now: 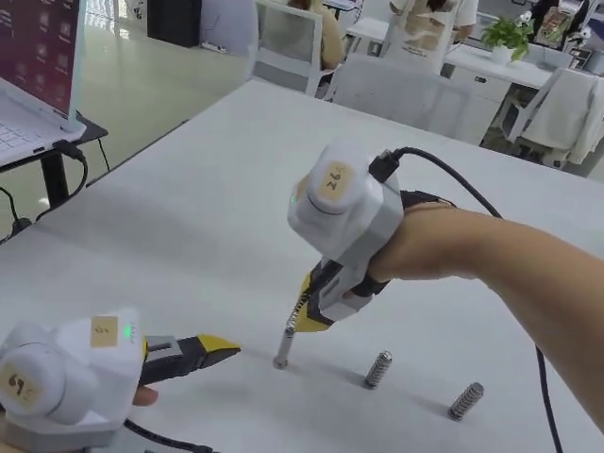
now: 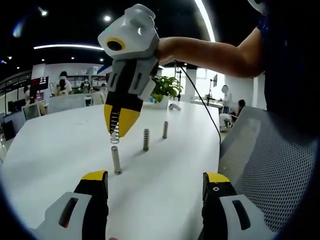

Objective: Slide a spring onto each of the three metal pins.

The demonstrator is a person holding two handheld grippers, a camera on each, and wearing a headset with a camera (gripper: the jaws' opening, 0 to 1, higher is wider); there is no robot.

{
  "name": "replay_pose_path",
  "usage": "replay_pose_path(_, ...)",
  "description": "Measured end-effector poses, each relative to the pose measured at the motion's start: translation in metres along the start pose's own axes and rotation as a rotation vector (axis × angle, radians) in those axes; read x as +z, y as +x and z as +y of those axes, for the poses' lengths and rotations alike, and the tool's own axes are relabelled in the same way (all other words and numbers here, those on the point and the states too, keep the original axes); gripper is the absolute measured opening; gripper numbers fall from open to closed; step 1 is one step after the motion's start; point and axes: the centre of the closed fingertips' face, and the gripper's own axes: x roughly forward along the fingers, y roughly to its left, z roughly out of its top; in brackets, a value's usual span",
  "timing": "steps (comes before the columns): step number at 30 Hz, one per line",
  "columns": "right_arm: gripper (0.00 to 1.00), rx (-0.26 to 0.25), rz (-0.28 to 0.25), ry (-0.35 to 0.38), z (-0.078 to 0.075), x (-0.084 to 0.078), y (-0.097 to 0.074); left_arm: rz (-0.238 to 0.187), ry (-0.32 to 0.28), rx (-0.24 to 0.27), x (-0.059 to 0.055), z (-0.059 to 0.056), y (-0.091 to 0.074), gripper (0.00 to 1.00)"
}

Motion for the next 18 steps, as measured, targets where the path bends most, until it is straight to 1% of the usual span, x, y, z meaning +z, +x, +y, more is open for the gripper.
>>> replay_pose_path(4, 0.09, 0.003, -0.002, 0.0, 0.0, 0.001, 0.001, 0.003, 0.001, 0.01, -0.001, 0.003, -0.003, 0.73)
replay_pose_path(9, 0.09, 0.009, 0.003, 0.0, 0.0, 0.001, 0.004, -0.011, -0.004, 0.043, 0.002, 0.015, -0.01, 0.73)
replay_pose_path(18, 0.09, 0.018, 0.011, 0.0, 0.0, 0.0, 0.009, -0.024, 0.0, 0.071, 0.008, 0.025, -0.016, 0.73)
